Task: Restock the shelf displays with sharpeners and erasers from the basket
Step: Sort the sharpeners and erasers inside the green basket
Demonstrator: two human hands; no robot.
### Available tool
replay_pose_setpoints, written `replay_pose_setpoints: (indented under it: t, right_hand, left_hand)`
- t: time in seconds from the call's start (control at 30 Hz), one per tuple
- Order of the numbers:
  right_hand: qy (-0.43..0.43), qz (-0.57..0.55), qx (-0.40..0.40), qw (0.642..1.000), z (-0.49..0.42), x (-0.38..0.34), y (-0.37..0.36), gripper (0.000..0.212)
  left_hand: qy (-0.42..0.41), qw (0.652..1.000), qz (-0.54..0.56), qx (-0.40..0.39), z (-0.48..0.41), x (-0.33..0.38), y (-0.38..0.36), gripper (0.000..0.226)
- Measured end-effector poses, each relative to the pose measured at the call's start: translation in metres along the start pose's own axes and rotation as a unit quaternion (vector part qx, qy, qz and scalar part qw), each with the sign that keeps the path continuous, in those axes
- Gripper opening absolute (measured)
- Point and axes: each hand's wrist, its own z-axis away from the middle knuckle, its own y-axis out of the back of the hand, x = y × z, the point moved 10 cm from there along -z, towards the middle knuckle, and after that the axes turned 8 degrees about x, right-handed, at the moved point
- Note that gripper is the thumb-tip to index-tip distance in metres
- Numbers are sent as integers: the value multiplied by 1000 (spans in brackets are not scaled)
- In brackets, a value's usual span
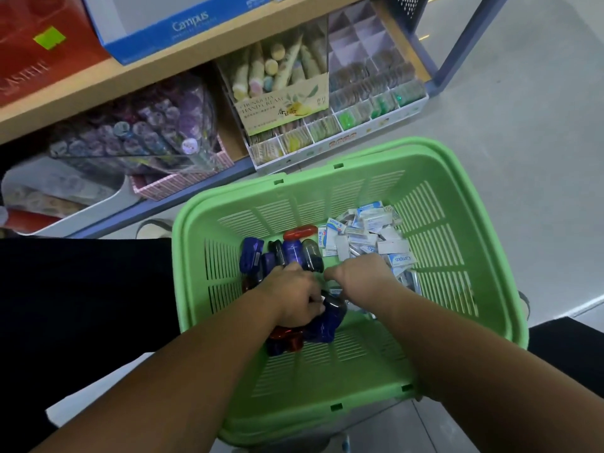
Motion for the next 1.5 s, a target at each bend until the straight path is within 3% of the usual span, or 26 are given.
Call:
replay_pose_setpoints:
  t: [0.4, 0.53, 0.67, 1.0, 1.17, 1.27, 1.4, 1.5]
  right_hand:
    - [-84, 26, 55, 995, -2, 15, 9, 37]
    - [-25, -23, -12, 999, 9, 16, -6, 27]
    - [-10, -104, -111, 988, 26, 14, -24, 58]
    - [18, 34, -97, 995, 16, -9, -25, 33]
    - [23, 63, -135, 989, 18, -6, -15, 55]
    - [29, 91, -118, 988, 25, 5, -3, 59]
    - [-2, -61, -61, 996, 34, 22, 23, 47]
    - [-54, -190, -28, 980, 36, 36, 46, 44]
  left_hand:
    - [11, 996, -65, 53, 18, 0, 27, 21]
    - [28, 994, -100, 22, 25, -4, 23, 26]
    - [47, 996, -79, 21, 25, -9, 17, 27]
    - [79, 996, -6, 33, 25, -19, 15, 29]
    - [75, 996, 1, 47, 22, -21, 19, 28]
    - [76, 996, 3, 52, 22, -18, 19, 30]
    - [86, 994, 14, 63, 22, -19, 22, 32]
    - [101, 992, 36, 67, 21, -20, 23, 31]
